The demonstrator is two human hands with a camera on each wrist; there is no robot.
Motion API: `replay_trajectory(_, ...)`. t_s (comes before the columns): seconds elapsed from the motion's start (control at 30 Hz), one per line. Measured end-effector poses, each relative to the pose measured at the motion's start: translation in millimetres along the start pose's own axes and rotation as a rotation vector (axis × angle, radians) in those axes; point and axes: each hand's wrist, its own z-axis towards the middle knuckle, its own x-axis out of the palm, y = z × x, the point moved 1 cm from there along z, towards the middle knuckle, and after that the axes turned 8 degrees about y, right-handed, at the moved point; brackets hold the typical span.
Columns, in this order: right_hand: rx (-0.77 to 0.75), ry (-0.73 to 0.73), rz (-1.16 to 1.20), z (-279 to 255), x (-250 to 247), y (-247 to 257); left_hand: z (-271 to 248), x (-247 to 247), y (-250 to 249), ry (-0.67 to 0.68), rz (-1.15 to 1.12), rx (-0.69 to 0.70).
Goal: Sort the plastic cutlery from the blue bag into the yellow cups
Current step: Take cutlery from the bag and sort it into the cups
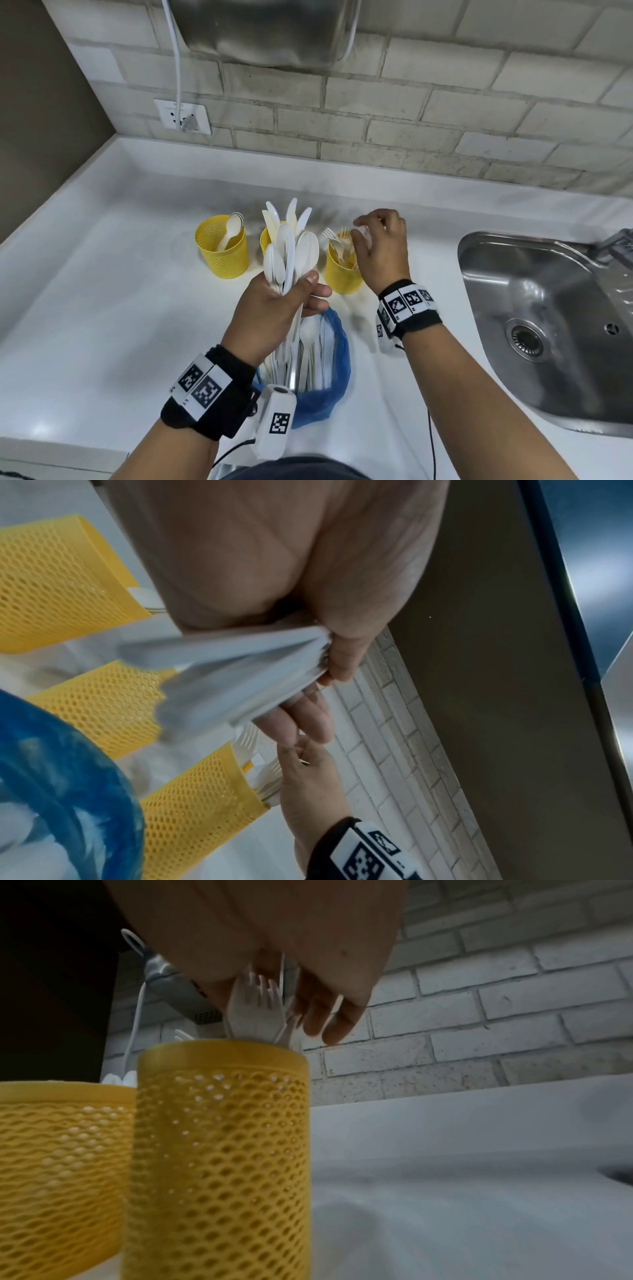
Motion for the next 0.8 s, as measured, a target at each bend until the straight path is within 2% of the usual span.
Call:
replay_trajectory(0.1, 0.051, 0.254, -0.124, 3, 0, -1, 2, 5, -2, 0.018, 0.006, 0.003)
replay_trajectory(0.23, 0.066, 0.409, -0.178, 6, -5, 2, 4, 11, -2, 0.033, 0.023, 0.003)
replay_trajectory(0.3, 0.091, 0.402, -0.121, 6, -10, 5, 5, 12, -2, 0.04, 0.032, 0.007)
replay_trajectory(0.37, 0.099, 0.324, -0.022, 5, -16, 9, 6, 13, -2, 0.043, 0.04, 0.012)
replay_trajectory(0.47, 0.084, 0.209, 0.17, 3, -28, 23, 8, 13, -3, 0.038, 0.043, 0.021)
replay_trajectory(0.6, 0.014, 0.131, 0.389, -4, -46, 44, 12, 13, -3, 0.038, 0.055, 0.042)
replay_trajectory(0.8, -0.044, 0.205, 0.594, -17, -67, 71, 18, 15, -2, 0.033, 0.061, 0.064)
